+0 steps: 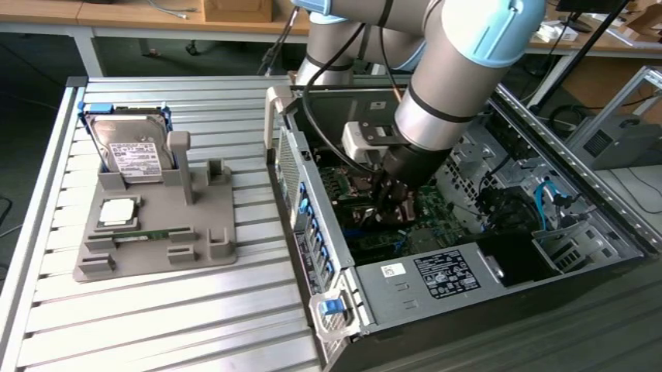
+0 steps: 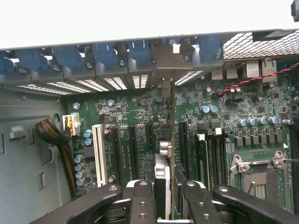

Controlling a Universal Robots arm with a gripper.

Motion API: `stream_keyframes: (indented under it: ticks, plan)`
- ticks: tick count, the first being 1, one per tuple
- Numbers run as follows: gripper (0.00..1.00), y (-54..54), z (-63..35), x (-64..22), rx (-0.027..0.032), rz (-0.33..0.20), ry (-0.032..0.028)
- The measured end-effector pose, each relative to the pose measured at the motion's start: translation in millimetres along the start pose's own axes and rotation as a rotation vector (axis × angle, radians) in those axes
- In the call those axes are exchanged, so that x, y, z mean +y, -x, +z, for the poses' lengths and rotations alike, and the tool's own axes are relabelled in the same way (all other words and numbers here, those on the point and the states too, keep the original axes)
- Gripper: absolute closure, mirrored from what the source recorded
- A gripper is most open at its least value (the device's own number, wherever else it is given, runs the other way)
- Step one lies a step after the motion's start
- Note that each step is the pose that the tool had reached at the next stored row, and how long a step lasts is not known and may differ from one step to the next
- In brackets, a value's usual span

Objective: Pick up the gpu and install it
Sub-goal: 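Insert the gpu into the slot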

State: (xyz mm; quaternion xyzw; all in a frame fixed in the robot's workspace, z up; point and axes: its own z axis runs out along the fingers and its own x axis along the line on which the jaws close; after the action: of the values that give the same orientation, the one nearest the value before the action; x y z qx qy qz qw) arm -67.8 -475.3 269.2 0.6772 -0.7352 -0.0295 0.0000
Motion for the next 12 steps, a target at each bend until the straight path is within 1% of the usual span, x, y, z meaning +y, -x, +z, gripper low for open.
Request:
stream_keyframes:
  ticks: [2,12]
  plan:
    - [0.73,-0.2,-0.9,0.1,-0.0023,0.000,0.0001]
    - [0.73,-0.7,-0.9,-1.9,-0.0017,0.000,0.0001]
